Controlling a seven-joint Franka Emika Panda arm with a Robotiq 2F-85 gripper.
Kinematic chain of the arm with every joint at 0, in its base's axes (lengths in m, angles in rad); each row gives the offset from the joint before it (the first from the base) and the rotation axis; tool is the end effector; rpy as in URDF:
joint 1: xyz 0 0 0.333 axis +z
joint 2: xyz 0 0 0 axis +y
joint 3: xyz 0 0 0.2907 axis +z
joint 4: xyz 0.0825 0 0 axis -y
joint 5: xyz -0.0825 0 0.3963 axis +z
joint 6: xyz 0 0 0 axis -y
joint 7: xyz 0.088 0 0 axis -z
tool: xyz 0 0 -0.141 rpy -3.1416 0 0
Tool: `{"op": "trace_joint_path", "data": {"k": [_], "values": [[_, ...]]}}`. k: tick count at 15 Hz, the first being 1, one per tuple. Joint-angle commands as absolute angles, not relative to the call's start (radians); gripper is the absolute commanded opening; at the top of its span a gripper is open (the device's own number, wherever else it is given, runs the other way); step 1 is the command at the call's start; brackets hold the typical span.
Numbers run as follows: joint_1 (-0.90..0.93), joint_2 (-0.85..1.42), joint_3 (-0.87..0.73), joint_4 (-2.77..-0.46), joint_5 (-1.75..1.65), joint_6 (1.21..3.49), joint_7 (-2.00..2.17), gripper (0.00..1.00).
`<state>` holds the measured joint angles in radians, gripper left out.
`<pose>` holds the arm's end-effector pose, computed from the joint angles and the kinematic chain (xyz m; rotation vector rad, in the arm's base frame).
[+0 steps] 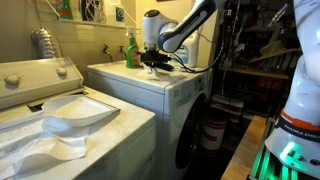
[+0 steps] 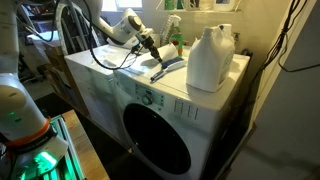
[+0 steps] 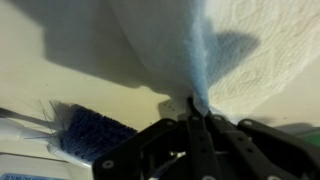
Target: Pick up the paper towel on top of the right laundry machine and use it to wipe the left laundry machine top
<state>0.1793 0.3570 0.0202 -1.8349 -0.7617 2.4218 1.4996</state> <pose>0.6618 0.1143 0.3017 2.6186 -1.0674 0.8141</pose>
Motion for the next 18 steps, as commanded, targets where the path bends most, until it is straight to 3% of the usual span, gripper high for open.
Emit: {"op": "trace_joint_path", "data": {"k": [1,4,11,18], "values": [[0.177,0.36,0.045,-1.838,-0.645,2.426,1.4,0.0],[0.2,0.354,0.038,-1.835,-0.592,2.378,1.348,0.0],[0.251,0.38,-0.052,-1.79,-0.85,2.266,1.552,0.0],[0.209,0.447,-0.032,-1.778,-0.98,2.443,1.671,0.0]]}}
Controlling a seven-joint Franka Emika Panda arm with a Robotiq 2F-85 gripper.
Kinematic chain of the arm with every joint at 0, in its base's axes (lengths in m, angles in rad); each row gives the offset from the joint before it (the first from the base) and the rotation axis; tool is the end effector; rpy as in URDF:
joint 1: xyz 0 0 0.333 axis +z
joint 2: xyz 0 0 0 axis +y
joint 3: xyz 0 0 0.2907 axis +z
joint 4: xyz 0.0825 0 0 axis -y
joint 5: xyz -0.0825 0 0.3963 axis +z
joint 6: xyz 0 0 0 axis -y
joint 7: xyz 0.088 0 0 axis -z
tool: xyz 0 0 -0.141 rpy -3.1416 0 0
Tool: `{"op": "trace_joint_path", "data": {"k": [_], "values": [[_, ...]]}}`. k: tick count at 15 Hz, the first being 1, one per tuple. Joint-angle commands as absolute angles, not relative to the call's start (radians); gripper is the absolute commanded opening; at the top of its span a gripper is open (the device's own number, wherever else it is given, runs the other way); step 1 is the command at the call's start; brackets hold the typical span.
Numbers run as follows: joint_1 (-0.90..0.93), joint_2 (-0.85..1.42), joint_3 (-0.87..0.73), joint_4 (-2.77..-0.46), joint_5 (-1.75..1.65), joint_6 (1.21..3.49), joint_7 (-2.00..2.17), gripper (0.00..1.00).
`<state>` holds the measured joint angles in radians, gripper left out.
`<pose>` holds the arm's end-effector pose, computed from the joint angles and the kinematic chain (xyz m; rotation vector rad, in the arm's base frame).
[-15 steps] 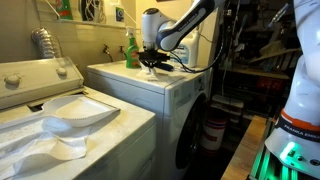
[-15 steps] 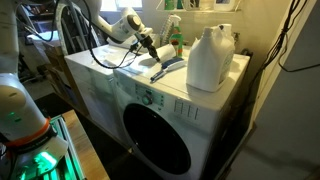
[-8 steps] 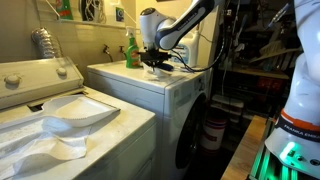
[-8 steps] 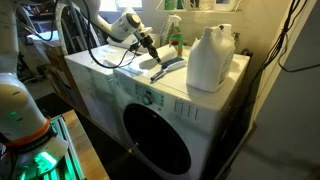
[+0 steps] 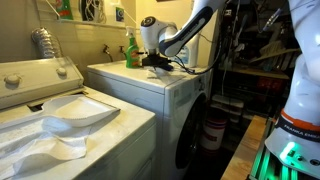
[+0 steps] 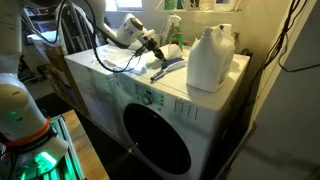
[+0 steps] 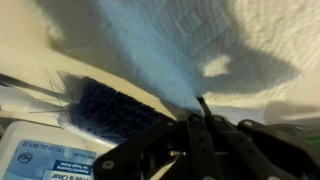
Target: Pick up the paper towel on top of the right laundry machine and use it to wipe the left laundry machine top
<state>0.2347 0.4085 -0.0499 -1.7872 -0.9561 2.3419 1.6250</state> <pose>0.6725 0.0946 0.2900 2.4360 -1.0128 0.9154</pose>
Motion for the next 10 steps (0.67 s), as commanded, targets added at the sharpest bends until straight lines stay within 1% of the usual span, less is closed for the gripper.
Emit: {"op": "trace_joint_path", "data": {"k": [1,3,5,8,10], "values": [[0.203,0.448,-0.024,-1.781,-0.96,2.481,1.665,0.0],[0.187,0.443,0.0,-1.795,-0.893,2.544,1.614,0.0],[0.176,0.43,0.031,-1.815,-0.802,2.555,1.538,0.0],[0.193,0.398,0.052,-1.826,-0.646,2.423,1.399,0.0],[0.23,0.38,0.025,-1.812,-0.631,2.299,1.403,0.0]]}}
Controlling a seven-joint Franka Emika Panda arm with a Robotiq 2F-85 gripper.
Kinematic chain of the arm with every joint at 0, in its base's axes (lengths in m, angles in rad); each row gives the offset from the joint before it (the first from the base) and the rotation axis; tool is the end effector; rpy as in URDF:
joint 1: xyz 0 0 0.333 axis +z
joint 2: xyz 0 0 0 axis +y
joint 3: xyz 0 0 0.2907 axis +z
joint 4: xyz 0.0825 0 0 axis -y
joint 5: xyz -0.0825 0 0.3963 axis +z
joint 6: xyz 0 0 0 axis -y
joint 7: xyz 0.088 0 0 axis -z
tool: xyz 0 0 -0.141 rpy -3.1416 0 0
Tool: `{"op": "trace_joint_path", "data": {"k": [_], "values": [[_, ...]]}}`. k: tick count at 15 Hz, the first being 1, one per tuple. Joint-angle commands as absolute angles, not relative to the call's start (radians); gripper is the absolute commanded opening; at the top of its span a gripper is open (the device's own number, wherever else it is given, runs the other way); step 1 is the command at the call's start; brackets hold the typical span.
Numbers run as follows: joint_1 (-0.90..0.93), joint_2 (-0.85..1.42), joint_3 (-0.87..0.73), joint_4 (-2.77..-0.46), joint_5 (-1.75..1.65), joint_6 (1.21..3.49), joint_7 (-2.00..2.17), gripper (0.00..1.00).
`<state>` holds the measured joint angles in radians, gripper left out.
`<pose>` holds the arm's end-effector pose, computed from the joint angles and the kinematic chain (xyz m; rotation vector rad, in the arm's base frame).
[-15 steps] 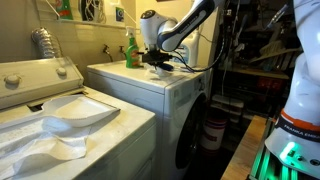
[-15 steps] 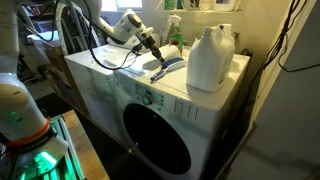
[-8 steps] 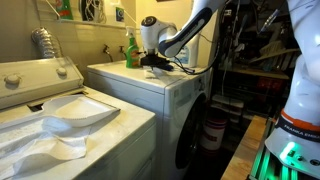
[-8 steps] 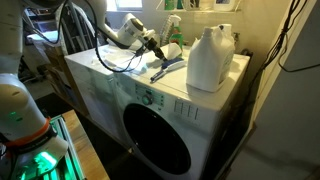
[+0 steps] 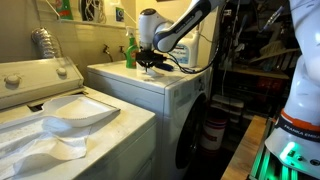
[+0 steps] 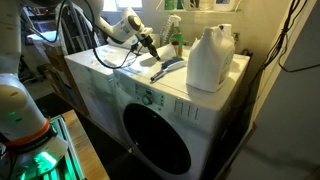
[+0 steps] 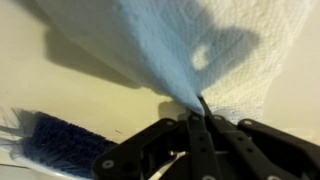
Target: Pick up the paper towel on top of the right laundry machine and use it to wipe the left laundry machine top
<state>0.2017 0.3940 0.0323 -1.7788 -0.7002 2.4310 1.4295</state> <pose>0.6709 0.1418 0.3043 2.6931 -1.0109 0.7991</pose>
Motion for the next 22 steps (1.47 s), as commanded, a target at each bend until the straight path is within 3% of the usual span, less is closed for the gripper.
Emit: {"op": "trace_joint_path", "data": {"k": [1,5,11,22], "values": [[0.251,0.374,0.002,-1.804,-0.668,2.241,1.447,0.0],[0.263,0.379,-0.021,-1.784,-0.747,2.103,1.544,0.0],[0.237,0.423,-0.019,-1.788,-0.921,2.287,1.662,0.0],[0.215,0.392,0.077,-1.811,-0.571,2.34,1.441,0.0]]}}
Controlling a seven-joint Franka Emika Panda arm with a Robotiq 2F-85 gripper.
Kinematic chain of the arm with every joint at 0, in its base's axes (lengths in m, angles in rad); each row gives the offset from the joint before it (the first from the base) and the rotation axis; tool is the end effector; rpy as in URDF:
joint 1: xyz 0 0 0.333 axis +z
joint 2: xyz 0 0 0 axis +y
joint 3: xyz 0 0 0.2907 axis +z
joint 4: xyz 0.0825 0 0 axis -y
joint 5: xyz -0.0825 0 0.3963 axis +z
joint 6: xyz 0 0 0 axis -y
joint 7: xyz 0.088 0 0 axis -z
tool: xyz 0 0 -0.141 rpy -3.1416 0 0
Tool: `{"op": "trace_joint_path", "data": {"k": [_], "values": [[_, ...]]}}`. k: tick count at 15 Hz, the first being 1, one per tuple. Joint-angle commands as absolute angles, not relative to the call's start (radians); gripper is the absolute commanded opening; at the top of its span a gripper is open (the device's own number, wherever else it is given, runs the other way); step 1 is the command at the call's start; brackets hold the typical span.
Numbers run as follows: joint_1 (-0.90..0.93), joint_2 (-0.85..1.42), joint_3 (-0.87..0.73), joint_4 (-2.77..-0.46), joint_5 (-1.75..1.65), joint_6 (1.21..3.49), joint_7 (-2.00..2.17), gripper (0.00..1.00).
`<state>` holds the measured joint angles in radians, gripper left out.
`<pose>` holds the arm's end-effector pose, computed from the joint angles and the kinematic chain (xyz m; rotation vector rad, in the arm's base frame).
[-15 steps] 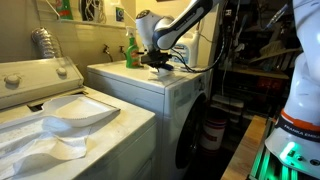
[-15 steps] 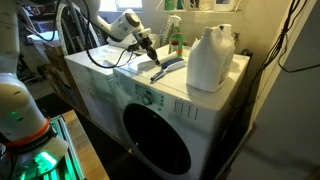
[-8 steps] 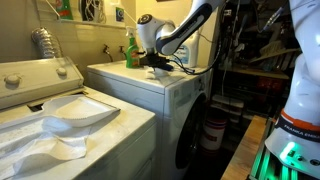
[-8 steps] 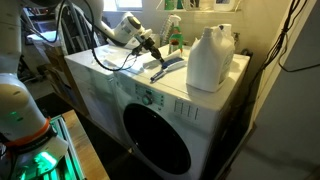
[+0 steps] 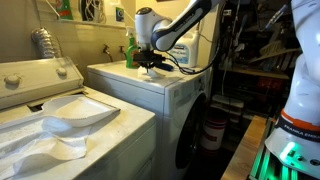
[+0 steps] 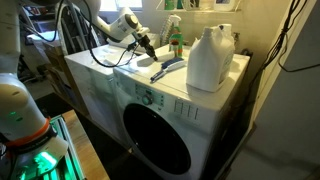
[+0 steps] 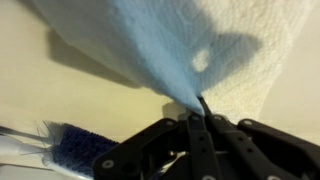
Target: Pick up the paper towel on top of the right laundry machine and use it to wipe the left laundry machine top
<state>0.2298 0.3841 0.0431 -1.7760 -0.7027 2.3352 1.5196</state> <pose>0.6598 0.1555 0.3043 2.6225 -1.1076 0.7577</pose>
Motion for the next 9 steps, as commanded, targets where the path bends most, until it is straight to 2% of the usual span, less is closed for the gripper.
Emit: {"op": "trace_joint_path", "data": {"k": [1,9], "values": [[0.221,0.387,0.072,-1.808,-0.546,2.339,1.425,0.0],[0.279,0.289,0.044,-1.83,-0.579,2.348,1.481,0.0]]}}
